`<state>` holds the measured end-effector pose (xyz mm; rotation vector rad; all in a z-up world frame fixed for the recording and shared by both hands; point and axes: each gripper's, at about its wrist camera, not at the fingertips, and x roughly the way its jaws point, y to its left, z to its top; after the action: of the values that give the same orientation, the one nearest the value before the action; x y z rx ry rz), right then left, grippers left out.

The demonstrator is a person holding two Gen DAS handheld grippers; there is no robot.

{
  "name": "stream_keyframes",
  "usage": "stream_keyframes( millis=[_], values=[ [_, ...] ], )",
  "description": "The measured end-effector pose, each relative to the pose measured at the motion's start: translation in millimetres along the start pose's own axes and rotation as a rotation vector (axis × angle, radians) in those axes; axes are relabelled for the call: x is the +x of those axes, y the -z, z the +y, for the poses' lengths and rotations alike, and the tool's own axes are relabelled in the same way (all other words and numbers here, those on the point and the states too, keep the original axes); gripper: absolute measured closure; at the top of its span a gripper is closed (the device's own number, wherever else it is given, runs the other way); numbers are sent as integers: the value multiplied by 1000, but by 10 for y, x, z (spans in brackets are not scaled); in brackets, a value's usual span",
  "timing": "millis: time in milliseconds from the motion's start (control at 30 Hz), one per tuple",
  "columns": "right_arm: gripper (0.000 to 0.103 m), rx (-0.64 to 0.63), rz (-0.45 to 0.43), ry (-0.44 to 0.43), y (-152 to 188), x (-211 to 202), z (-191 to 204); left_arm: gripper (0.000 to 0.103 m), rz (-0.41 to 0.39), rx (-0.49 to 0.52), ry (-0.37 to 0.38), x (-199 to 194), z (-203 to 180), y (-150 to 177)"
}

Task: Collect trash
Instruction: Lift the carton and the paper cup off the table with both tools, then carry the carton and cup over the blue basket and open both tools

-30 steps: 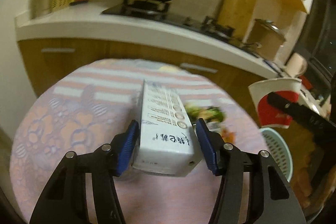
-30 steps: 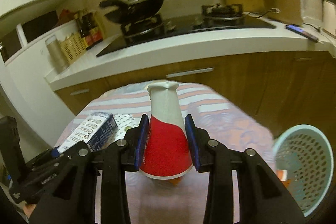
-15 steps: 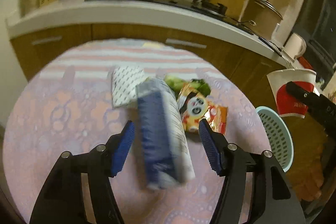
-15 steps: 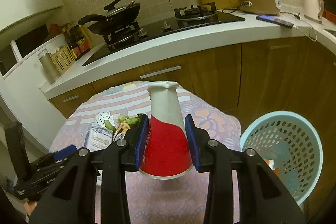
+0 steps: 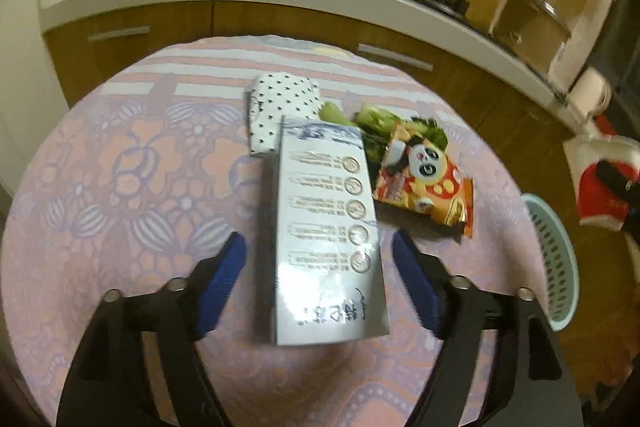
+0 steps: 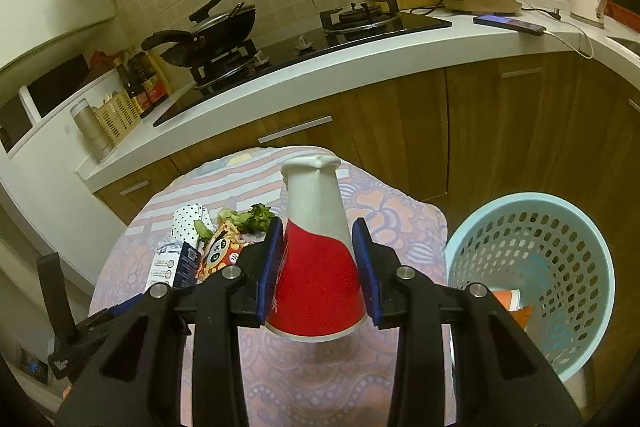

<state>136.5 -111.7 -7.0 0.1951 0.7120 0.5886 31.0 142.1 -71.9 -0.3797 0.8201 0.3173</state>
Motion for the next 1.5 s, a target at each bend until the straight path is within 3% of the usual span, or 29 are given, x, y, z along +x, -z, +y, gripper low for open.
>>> stream_keyframes(
  millis=[100, 167, 233, 467, 667, 867, 1100, 1500],
  values=[
    [70, 0, -4, 6, 11, -36, -15, 29, 29, 55, -70, 131, -139, 17],
    [70, 0, -9, 10, 9, -70, -43, 50, 37, 74, -87, 171, -189, 27],
    [70, 3, -19, 15, 3, -120, -92, 51, 33, 73, -80, 157, -198, 26],
    [70, 37, -60, 42, -69, -289, -342, 52, -103, 60, 17, -348, -356, -109],
    [70, 84, -80, 80, -72, -410, -668, 51, -148, 146, 159, -459, -946, -263],
    [70, 124, -79, 160, -14, -463, -1074, 51, -125, 246, 296, -271, -1742, -281],
    [70, 194, -49, 233, 105, -399, -1560, 51, -18, 307, 427, 227, -2522, -169],
    [66, 283, 8, 300, 262, -210, -2044, 48, 86, 388, 490, 712, -3048, 21]
  ],
)
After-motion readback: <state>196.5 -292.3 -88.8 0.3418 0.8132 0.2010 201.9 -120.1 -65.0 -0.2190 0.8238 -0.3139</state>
